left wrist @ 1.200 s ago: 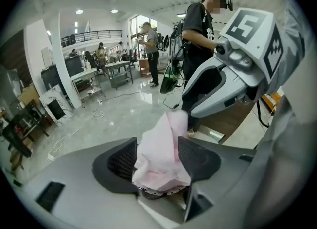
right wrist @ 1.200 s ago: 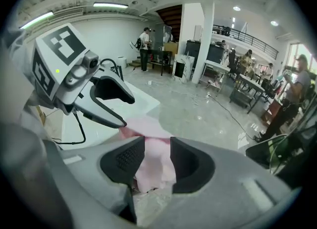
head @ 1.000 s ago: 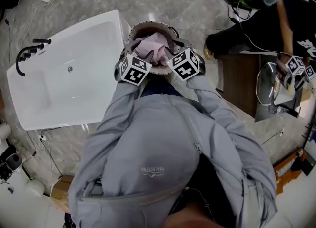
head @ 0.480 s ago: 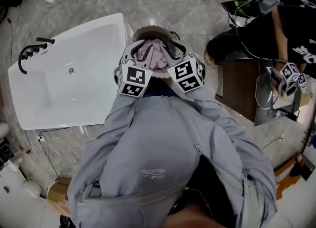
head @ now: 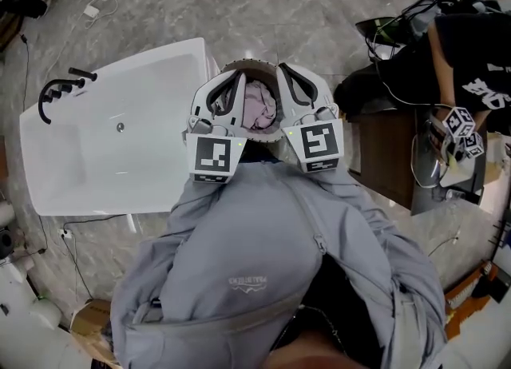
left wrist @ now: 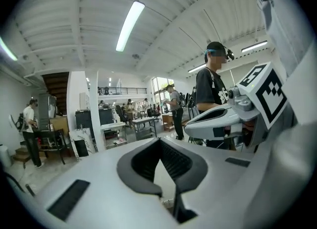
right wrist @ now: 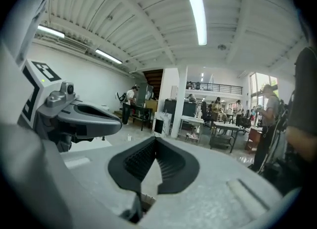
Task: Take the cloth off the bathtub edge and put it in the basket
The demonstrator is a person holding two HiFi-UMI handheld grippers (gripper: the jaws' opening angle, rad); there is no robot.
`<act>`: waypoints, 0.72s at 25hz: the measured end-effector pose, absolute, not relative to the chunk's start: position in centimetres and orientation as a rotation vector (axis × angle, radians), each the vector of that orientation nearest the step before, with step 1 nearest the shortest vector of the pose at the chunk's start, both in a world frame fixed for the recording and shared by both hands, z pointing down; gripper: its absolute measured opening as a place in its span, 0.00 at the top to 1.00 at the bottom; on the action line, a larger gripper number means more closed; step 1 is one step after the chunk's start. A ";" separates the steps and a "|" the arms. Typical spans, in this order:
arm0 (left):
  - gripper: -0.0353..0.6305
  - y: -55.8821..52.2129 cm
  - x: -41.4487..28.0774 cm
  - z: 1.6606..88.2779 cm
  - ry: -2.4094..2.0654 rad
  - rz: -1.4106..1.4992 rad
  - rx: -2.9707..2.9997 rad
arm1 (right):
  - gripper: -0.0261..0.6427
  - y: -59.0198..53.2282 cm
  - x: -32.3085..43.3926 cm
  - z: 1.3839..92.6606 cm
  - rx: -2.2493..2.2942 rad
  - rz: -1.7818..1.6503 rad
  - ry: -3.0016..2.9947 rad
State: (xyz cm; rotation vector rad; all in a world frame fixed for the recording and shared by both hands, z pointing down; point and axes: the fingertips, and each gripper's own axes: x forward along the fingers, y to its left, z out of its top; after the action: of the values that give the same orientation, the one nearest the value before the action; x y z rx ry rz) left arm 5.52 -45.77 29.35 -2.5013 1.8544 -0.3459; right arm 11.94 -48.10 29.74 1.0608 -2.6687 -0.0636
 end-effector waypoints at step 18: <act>0.94 -43.9 3.4 25.7 2.038 -0.105 -2.370 | 0.95 -47.0 13.3 25.3 1.201 -0.033 -2.831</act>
State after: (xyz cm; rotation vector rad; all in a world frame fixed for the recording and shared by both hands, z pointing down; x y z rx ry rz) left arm 3.39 -43.90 25.66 -2.3698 2.0375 -0.1053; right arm 13.26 -47.02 25.29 1.2008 -2.8307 -0.0331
